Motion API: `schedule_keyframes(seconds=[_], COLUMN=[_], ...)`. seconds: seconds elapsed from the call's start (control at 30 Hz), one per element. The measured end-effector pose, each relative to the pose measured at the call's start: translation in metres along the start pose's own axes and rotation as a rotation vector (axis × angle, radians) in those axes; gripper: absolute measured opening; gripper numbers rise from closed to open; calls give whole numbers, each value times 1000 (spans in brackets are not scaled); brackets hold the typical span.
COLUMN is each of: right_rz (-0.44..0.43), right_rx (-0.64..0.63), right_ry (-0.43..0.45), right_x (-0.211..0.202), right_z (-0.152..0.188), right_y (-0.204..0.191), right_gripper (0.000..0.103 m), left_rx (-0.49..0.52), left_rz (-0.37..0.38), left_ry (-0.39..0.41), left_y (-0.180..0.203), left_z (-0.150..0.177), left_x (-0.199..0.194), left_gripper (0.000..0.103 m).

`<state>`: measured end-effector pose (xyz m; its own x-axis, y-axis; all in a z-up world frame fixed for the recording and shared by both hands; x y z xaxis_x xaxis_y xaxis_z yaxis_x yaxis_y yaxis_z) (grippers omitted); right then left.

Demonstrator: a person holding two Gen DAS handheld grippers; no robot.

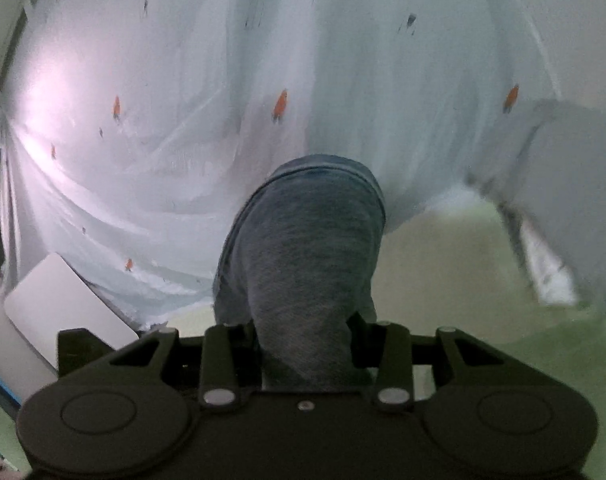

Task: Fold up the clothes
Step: 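Grasp the folded jeans bundle with the left gripper while the right gripper grasps it too, then carry the jeans bundle with both grippers onto the folded clothes stack and release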

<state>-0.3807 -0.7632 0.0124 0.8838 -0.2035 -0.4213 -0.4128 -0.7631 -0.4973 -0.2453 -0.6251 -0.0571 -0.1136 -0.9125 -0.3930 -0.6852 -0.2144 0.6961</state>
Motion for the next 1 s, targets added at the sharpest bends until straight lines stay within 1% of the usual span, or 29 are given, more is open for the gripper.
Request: schedule_keyframes(seconds=[0.07, 0.17, 0.3, 0.4, 0.47, 0.57, 0.6, 0.63, 0.67, 0.7, 0.73, 0.77, 0.8, 0.83, 0.87, 0.9, 0.93, 0.97, 1.0], right_rz=[-3, -5, 9, 20, 33, 69, 95, 145, 219, 302, 387, 478, 560, 613, 639, 668, 706, 743, 779], right_rx=[-2, -13, -62, -95, -114, -128, -138, -154, -162, -162, -160, -165, -179, -197, -216, -251, -297, -363, -444], right_ry=[16, 45, 113, 168, 203, 247, 253, 255, 246, 229, 211, 189, 168, 164, 181, 213, 252, 287, 319], right_x=[-9, -22, -31, -27, -22, -6, 2, 16, 33, 52, 70, 86, 99, 106, 108, 106, 102, 99, 95], right_z=[-21, -53, -101, -143, -169, -204, -212, -218, -220, -219, -216, -210, -203, -196, -191, -188, -186, -184, -182], right_y=[20, 50, 89, 121, 143, 179, 192, 206, 224, 242, 258, 273, 285, 291, 292, 288, 281, 273, 263], right_gripper=[39, 39, 39, 39, 39, 39, 40, 42, 45, 52, 54, 58, 62, 69, 75, 85, 90, 97, 98], left_rx=[25, 52, 99, 133, 159, 176, 176, 184, 197, 221, 241, 253, 252, 243, 229, 219, 225, 241, 257], left_rz=[25, 65, 96, 114, 120, 146, 149, 126, 91, 37, -34, -107, -148, -163, -161, -156, -162, -172, -182], left_ry=[-17, -32, -16, 4, 3, 0, 0, 2, 5, 0, -20, -47, -65, -76, -76, -68, -58, -47, -36], left_y=[20, 46, 77, 97, 109, 118, 118, 114, 107, 97, 83, 68, 57, 49, 44, 41, 40, 40, 40], left_z=[-7, -27, -62, -92, -111, -136, -143, -147, -150, -149, -144, -139, -135, -131, -128, -126, -127, -129, -131], left_x=[24, 63, 119, 161, 194, 239, 254, 270, 287, 303, 318, 332, 341, 347, 349, 348, 349, 352, 354], left_gripper=[42, 42, 42, 42, 42, 43, 45, 53, 59, 59, 59, 59, 59, 60, 64, 68, 76, 80, 80])
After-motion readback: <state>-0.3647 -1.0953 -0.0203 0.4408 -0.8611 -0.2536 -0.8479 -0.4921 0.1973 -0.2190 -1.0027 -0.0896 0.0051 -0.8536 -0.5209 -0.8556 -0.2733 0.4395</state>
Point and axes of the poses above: each gripper's, at about its wrist camera, not at the fingertips, and x roughly the way its jaws point, y to its right, z to its underside, the point moved 9 cm from there along x, roughly the way its jaws point, and after that the axes turned 8 degrees about z, right-handed, at the moved point
